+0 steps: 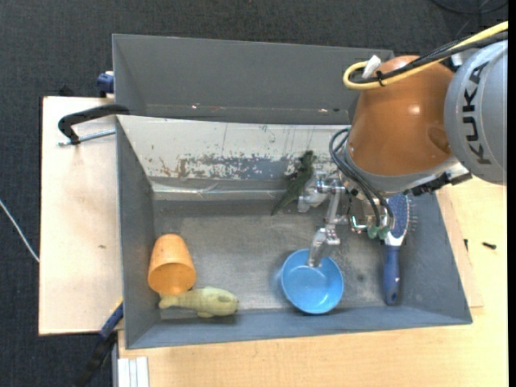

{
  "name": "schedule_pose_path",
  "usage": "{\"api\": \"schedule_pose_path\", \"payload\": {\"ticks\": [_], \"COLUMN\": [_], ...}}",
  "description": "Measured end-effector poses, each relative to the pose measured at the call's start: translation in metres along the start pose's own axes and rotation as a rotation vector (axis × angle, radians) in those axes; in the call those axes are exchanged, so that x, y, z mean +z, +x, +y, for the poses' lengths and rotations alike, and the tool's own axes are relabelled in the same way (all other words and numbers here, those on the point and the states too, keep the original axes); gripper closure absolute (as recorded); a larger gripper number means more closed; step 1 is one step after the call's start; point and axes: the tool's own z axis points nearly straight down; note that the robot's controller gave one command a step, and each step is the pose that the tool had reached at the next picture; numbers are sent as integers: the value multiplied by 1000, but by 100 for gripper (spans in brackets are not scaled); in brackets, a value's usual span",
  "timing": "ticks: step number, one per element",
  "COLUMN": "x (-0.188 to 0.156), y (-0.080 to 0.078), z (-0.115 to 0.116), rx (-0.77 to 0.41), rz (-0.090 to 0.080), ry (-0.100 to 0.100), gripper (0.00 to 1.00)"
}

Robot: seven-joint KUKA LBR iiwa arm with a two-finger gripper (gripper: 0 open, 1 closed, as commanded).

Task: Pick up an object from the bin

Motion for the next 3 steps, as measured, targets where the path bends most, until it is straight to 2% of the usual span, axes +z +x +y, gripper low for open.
{"api": "schedule_pose_path", "payload": {"ticks": [1,2,3], "x": [147,141,-101], "y": [-11,-13,20], "z": [-37,-39,22], "rx": [167,166,-53], "rz": [-11,-19,-21], "ry": [-2,1,-1], "gripper": [0,100,100]}}
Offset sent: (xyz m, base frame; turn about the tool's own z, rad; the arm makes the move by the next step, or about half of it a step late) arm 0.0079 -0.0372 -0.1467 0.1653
